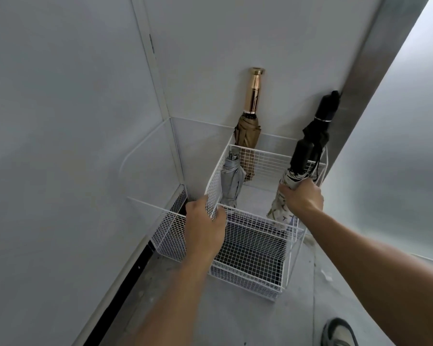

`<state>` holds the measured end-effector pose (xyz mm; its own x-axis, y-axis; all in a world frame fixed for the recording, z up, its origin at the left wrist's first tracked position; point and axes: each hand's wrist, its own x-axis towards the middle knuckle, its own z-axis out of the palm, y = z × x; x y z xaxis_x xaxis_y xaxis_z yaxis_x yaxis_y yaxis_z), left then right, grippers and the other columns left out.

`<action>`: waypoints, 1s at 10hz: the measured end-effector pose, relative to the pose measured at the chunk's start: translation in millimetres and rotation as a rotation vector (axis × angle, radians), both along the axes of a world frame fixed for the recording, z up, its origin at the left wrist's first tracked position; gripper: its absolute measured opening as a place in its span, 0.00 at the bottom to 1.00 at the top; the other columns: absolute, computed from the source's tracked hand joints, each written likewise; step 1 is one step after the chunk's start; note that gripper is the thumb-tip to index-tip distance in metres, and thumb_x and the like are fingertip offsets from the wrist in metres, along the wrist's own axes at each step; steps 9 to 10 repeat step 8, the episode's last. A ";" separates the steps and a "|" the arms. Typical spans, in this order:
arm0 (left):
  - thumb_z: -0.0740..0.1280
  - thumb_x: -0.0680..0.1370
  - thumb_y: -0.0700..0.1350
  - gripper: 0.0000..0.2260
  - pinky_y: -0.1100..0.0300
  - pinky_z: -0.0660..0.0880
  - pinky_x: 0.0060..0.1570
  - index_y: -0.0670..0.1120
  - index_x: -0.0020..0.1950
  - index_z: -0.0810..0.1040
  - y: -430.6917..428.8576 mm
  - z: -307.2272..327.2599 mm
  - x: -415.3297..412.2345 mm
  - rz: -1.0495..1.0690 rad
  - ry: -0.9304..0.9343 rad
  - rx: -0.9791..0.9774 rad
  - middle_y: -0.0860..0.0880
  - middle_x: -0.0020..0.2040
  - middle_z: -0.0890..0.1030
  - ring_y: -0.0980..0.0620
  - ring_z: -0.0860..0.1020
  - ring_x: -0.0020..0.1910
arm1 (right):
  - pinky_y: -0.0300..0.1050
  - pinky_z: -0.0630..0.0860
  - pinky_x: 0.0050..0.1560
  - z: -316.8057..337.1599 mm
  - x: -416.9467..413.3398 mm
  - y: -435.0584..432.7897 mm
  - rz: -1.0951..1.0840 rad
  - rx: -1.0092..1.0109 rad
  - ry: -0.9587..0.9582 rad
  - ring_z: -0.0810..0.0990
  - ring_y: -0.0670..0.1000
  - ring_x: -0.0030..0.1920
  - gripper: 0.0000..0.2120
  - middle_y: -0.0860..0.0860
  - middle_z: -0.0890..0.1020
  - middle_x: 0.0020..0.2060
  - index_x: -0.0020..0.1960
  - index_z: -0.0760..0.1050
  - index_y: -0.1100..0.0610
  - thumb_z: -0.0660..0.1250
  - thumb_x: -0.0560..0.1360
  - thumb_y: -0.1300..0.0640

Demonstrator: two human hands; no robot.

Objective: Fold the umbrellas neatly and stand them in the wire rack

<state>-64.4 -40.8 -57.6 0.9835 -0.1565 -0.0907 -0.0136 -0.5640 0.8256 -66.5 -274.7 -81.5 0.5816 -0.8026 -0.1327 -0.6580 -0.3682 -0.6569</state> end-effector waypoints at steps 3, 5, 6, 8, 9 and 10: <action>0.65 0.81 0.48 0.23 0.63 0.64 0.57 0.45 0.75 0.67 -3.5 -6.9 6.1 0.022 -0.053 0.020 0.46 0.71 0.66 0.49 0.71 0.66 | 0.45 0.75 0.38 -7.7 -7.3 -21.9 0.075 -0.069 0.245 0.81 0.56 0.38 0.19 0.55 0.80 0.37 0.41 0.75 0.58 0.68 0.77 0.42; 0.66 0.80 0.49 0.25 0.61 0.66 0.57 0.46 0.75 0.66 -7.3 -8.7 5.2 0.031 -0.074 0.036 0.46 0.71 0.66 0.49 0.72 0.66 | 0.44 0.78 0.38 -2.7 -10.1 -23.6 0.093 -0.089 0.265 0.82 0.55 0.36 0.19 0.54 0.82 0.35 0.42 0.77 0.57 0.70 0.74 0.40; 0.66 0.80 0.48 0.24 0.62 0.64 0.56 0.46 0.75 0.66 -6.5 -9.4 5.8 0.031 -0.082 0.048 0.46 0.71 0.66 0.48 0.72 0.66 | 0.43 0.70 0.34 5.8 -15.4 -21.5 0.090 -0.094 0.213 0.79 0.54 0.37 0.18 0.54 0.81 0.35 0.37 0.77 0.56 0.71 0.73 0.42; 0.68 0.78 0.47 0.24 0.51 0.73 0.63 0.47 0.73 0.68 -3.0 -11.8 9.5 0.031 -0.093 0.020 0.45 0.66 0.70 0.45 0.74 0.63 | 0.46 0.80 0.43 9.1 -42.2 -24.4 0.059 -0.057 0.083 0.83 0.53 0.38 0.21 0.54 0.85 0.40 0.50 0.81 0.58 0.67 0.76 0.40; 0.68 0.78 0.47 0.24 0.51 0.73 0.63 0.47 0.73 0.68 -3.0 -11.8 9.5 0.031 -0.093 0.020 0.45 0.66 0.70 0.45 0.74 0.63 | 0.46 0.80 0.43 9.1 -42.2 -24.4 0.059 -0.057 0.083 0.83 0.53 0.38 0.21 0.54 0.85 0.40 0.50 0.81 0.58 0.67 0.76 0.40; 0.68 0.78 0.47 0.24 0.51 0.73 0.63 0.47 0.73 0.68 -3.0 -11.8 9.5 0.031 -0.093 0.020 0.45 0.66 0.70 0.45 0.74 0.63 | 0.46 0.80 0.43 9.1 -42.2 -24.4 0.059 -0.057 0.083 0.83 0.53 0.38 0.21 0.54 0.85 0.40 0.50 0.81 0.58 0.67 0.76 0.40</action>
